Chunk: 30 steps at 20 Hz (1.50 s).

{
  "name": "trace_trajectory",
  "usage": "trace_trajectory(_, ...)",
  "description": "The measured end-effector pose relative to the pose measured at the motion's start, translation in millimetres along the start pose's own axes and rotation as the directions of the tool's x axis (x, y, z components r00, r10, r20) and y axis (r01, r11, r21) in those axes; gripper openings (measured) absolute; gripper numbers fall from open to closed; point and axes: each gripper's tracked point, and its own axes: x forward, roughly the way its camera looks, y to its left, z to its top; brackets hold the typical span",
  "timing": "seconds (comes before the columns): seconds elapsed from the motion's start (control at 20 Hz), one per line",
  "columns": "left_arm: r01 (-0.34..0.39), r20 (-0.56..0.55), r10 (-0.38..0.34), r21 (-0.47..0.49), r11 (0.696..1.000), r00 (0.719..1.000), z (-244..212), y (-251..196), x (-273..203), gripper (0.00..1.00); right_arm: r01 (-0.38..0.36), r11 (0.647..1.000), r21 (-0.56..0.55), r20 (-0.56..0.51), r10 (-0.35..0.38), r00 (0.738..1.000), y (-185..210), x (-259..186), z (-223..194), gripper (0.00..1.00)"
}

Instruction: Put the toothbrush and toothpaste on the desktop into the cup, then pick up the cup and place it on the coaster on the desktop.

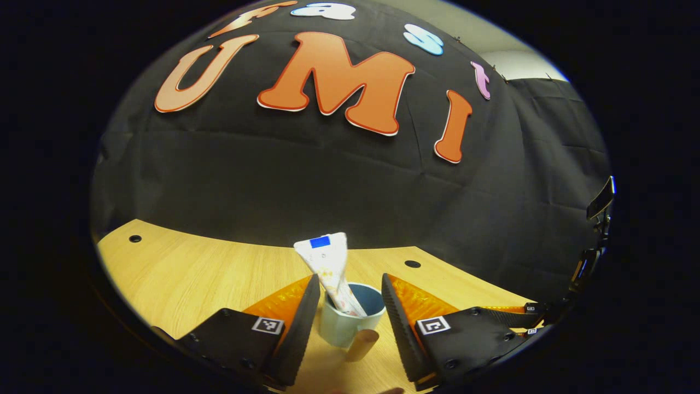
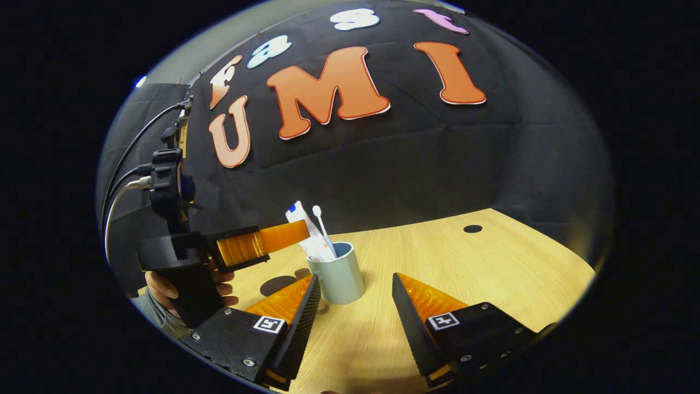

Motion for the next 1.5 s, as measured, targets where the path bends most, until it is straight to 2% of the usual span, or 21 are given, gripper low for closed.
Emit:
trace_trajectory(0.2,-0.044,-0.013,0.045,0.042,0.998,0.999,5,23,-26,0.88,-0.016,1.000,-0.007,-0.023,0.016,1.000,19,13,-6,0.81)
trace_trajectory(0.45,-0.133,0.019,0.132,0.113,0.985,0.991,21,54,-58,0.99,-0.005,0.999,-0.053,-0.094,0.000,0.996,38,27,-18,0.81)
trace_trajectory(0.65,-0.178,0.074,0.168,0.163,0.970,0.983,36,68,-88,0.98,0.003,0.998,-0.067,-0.157,-0.014,0.988,52,42,-25,0.83)
trace_trajectory(0.8,-0.207,0.115,0.189,0.179,0.962,0.975,45,79,-109,0.98,0.029,0.991,-0.129,-0.207,-0.056,0.977,52,54,-28,0.83)
trace_trajectory(0.95,-0.238,0.140,0.214,0.186,0.953,0.967,46,91,-122,0.98,0.072,0.981,-0.178,-0.295,-0.123,0.947,40,66,-39,0.83)
trace_trajectory(1.2,-0.269,0.142,0.246,0.178,0.946,0.959,39,106,-135,0.98,0.133,0.987,-0.093,-0.404,-0.160,0.901,39,76,-40,0.83)
trace_trajectory(1.5,-0.285,0.131,0.266,0.152,0.946,0.955,33,124,-138,0.98,0.193,0.967,-0.166,-0.476,-0.250,0.843,24,87,-38,0.86)
